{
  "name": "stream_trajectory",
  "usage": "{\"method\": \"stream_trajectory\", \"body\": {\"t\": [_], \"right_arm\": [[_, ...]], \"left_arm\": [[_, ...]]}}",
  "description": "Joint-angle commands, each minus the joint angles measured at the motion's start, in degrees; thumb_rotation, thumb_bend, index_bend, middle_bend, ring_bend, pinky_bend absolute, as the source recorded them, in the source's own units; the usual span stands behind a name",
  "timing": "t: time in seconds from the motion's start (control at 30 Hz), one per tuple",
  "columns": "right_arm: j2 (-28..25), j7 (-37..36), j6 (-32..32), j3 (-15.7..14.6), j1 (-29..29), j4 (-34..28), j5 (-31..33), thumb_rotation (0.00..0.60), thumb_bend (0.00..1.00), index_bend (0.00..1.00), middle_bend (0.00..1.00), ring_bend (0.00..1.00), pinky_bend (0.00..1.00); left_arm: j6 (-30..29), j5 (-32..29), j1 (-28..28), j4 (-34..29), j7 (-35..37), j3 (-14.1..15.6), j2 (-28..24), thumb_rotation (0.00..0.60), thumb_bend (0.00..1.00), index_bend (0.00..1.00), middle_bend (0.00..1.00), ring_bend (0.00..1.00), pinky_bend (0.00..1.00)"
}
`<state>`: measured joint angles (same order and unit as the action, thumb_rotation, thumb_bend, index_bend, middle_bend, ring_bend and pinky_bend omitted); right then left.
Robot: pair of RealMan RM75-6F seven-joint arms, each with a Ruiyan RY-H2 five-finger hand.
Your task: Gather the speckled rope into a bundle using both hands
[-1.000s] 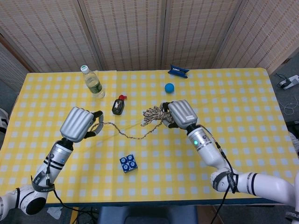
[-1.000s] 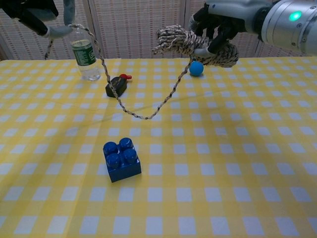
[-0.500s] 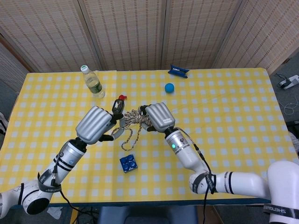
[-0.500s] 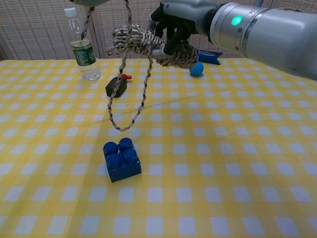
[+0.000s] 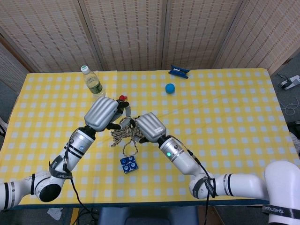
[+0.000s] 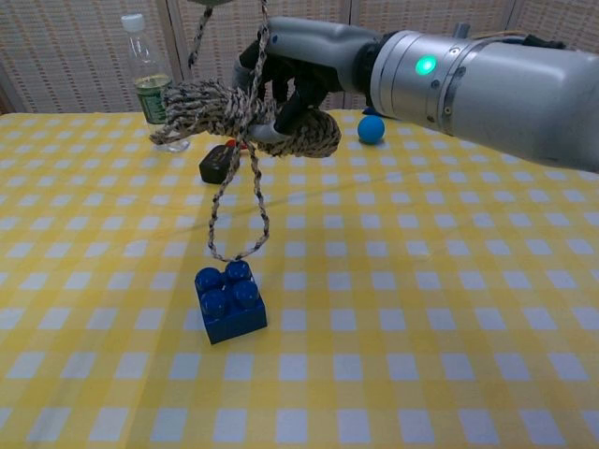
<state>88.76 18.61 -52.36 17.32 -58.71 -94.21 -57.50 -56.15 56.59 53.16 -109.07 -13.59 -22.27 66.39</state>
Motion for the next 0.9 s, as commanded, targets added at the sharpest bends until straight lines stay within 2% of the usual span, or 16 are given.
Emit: {"method": "stream_trajectory", "body": {"t": [0.03,0.13,0.37,0.6,0.9], "right_arm": [[-1.4,-3.9,1.0,-1.3,1.1,-1.3,-4.7,0.600,0.61,0.64,0.57,0.55,0.67],[-2.4,-8.7,0.2,-2.1,2.6,-1.6,-9.9,0.600,0.61,0.66,0.58,0.56,0.67],[-3.1,-21.1,-6.1,-2.7,5.8,1.3,-21.7,0.600,0.60,0.67,0.60,0.58,0.67],[-2.5,-28.3,-11.6,-2.4,7.5,4.8,-27.0,0.600,0.60,0.68,0.61,0.59,0.67],[-0.6,-34.3,-17.4,-1.5,9.0,9.8,-29.6,0.600,0.60,0.69,0.61,0.59,0.67]], "left_arm": [[1.4,-5.7,2.3,3.6,-1.4,-0.9,0.9,0.600,0.40,0.72,0.95,0.86,0.91],[2.4,-9.8,3.1,6.2,-2.5,-0.2,1.0,0.600,0.40,0.72,0.95,0.86,0.91],[4.7,-17.8,3.6,11.2,-4.0,2.7,1.6,0.600,0.40,0.72,0.95,0.86,0.91],[5.8,-20.4,3.3,12.8,-4.4,5.2,1.7,0.600,0.40,0.72,0.95,0.86,0.91],[6.9,-21.3,1.9,13.8,-4.7,8.7,1.1,0.600,0.40,0.72,0.95,0.86,0.91]]}}
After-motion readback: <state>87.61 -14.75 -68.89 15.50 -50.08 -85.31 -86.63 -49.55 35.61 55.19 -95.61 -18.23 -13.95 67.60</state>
